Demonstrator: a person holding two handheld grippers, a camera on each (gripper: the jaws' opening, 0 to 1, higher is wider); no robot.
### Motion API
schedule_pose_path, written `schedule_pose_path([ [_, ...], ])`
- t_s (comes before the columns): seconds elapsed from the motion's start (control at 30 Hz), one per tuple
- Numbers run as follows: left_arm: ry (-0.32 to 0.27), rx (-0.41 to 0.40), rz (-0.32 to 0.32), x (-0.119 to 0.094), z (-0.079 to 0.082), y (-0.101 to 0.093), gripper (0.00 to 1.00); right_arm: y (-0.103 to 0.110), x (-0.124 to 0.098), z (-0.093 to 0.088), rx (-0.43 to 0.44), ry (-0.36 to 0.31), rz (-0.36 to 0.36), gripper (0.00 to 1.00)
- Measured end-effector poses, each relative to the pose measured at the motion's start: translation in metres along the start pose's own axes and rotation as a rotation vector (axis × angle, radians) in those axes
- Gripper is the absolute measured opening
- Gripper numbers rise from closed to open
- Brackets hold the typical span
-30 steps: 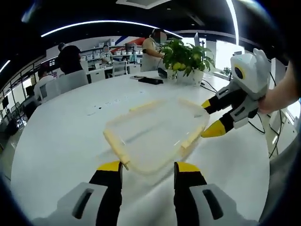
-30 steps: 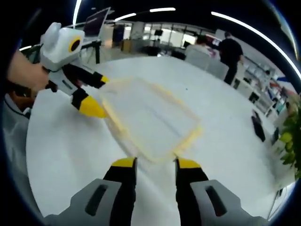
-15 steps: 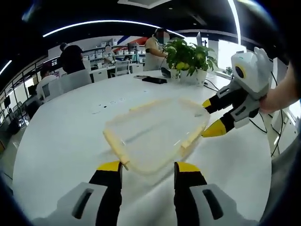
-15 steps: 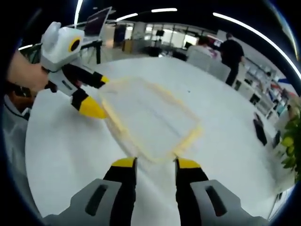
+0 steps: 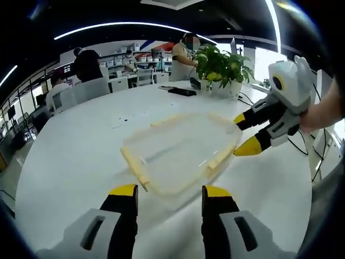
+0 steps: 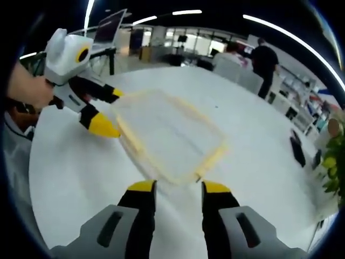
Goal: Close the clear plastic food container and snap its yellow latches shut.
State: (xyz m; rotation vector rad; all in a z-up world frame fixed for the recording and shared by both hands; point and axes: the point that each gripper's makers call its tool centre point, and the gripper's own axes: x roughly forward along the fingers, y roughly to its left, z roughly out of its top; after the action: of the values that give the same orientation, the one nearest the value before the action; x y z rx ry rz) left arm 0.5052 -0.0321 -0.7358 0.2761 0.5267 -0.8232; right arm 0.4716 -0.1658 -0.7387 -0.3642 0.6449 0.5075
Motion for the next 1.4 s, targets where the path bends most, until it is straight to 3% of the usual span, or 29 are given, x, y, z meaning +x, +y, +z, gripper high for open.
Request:
schedule_pose_path([
  [0.23, -0.009, -0.01, 0.004, -0.016, 0.003, -0.004, 0.45, 0.003, -0.014, -0.002, 0.048, -0.005, -0.008, 0.37],
  [0.47, -0.028, -0.012, 0.003, -0.041, 0.002, -0.022, 0.5, 0.015, -0.032, -0.004, 0.064, -0.016, -0.007, 0.42],
  [0.83, -0.031, -0.049, 0.045, -0.095, -0.011, -0.045, 0.5, 0.04, -0.083, -0.004, 0.101, -0.057, -0.033, 0.43],
  [1.13, -0.04, -0.084, 0.088, -0.143, -0.022, -0.062, 0.5, 0.073, -0.13, -0.028, 0.121, -0.059, -0.056, 0.44],
  [1.4, -0.057, -0.095, 0.116, -0.174, -0.029, -0.073, 0.5, 0.084, -0.155, -0.048, 0.151, -0.044, -0.082, 0.44],
])
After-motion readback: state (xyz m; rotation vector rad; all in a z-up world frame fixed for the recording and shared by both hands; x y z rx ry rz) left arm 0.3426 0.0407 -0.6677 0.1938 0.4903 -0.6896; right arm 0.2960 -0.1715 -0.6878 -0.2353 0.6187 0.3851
